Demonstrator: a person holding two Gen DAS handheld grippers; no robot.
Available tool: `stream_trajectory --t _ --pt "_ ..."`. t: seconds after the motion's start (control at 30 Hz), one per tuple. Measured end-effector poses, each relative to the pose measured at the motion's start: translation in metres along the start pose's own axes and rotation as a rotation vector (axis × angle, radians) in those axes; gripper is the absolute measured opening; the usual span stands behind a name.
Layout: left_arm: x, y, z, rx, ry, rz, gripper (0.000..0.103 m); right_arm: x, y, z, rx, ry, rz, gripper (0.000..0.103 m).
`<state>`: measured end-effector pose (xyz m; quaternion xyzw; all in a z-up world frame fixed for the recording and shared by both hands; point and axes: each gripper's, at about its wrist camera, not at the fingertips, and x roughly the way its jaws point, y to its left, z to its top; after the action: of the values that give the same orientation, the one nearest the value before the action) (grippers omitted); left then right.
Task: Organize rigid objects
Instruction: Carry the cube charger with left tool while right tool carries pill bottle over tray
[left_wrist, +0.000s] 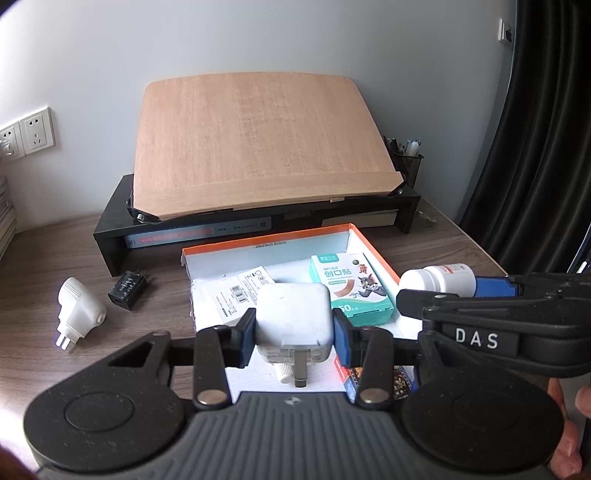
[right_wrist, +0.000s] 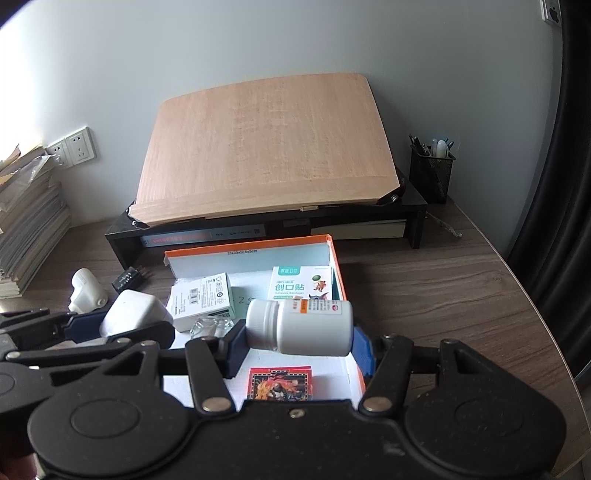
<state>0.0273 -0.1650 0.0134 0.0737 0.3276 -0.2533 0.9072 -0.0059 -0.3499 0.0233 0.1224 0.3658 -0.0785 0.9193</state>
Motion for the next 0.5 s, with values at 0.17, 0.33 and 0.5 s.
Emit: stream_trajectory --t 0.17,0.33,0.5 --pt "0.001 0.001 0.001 0.0 0.001 0.001 0.042 0.006 0.002 0.003 0.0 0.005 0.001 0.069" --pt "0.005 0.003 0.003 -0.007 0.005 0.002 0.042 0.012 0.002 0.009 -0.005 0.004 0.001 0.069" --pt "0.009 0.004 0.005 -0.01 0.007 0.004 0.042 0.02 0.002 0.014 -0.008 0.009 0.003 0.069"
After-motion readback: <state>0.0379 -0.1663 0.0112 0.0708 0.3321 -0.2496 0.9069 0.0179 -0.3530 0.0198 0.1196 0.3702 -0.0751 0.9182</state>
